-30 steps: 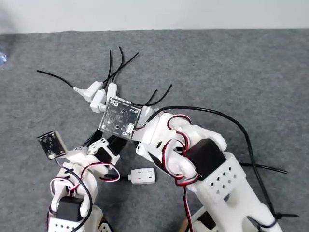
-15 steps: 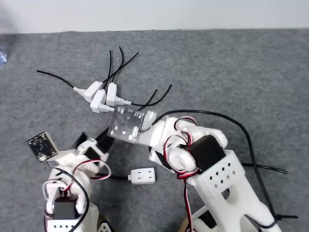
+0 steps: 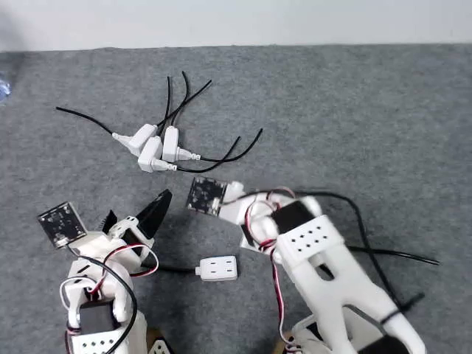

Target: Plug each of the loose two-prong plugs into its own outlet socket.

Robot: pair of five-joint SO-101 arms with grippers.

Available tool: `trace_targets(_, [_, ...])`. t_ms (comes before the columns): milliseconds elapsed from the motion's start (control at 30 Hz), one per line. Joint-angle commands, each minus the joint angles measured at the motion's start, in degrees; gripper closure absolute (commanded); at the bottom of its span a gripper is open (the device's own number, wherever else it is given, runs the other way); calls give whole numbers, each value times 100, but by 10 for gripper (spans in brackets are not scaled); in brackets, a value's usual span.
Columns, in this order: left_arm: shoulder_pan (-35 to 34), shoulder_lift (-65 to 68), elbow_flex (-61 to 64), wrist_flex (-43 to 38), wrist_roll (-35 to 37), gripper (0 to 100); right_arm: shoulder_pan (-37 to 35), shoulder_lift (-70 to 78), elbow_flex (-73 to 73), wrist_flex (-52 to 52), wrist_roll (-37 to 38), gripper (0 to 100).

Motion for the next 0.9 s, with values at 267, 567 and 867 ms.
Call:
trace_targets(267, [53, -44, -22, 0, -62, 543, 4, 1613, 105, -1279, 246, 962])
trace_targets(567, [62, -44, -40, 0, -62, 543, 13, 1218, -9, -620, 281, 738])
trace_targets(867, [62, -44, -40, 0, -62, 543, 40, 558, -18, 40, 281, 803])
